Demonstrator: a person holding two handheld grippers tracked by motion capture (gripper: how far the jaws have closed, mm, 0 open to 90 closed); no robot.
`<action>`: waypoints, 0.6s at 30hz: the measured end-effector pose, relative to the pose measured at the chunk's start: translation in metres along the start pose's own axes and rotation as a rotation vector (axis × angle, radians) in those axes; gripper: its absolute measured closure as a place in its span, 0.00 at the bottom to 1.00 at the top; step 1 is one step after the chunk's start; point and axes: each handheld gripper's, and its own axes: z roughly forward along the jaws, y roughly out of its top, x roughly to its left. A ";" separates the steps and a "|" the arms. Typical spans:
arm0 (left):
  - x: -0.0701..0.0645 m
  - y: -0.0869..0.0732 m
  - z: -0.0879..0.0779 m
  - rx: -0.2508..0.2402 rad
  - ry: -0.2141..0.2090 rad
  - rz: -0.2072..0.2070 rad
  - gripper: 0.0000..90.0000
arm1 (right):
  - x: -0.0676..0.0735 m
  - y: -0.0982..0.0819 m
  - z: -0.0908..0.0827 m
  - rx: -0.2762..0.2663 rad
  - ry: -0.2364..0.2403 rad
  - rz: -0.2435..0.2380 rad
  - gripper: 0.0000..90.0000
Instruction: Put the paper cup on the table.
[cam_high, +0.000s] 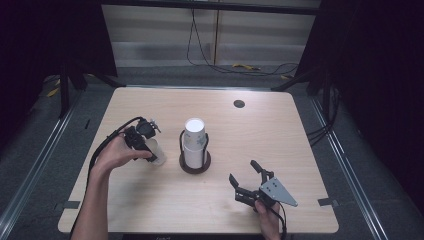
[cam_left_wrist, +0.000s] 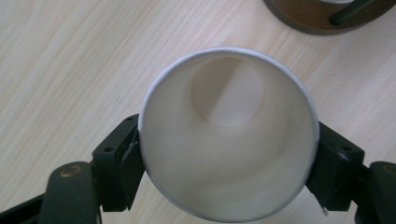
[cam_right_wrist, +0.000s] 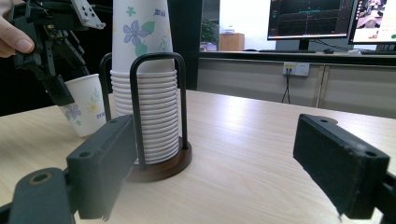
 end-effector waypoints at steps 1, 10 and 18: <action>0.000 0.001 0.000 0.005 -0.002 -0.005 0.26 | 0.000 0.000 0.000 0.000 0.000 0.000 0.15; 0.001 0.007 0.004 -0.020 0.004 -0.010 0.24 | 0.000 0.000 0.000 0.001 0.001 0.000 0.15; 0.002 0.009 0.007 -0.051 -0.011 -0.019 0.21 | 0.000 0.000 0.000 0.001 0.001 0.000 0.15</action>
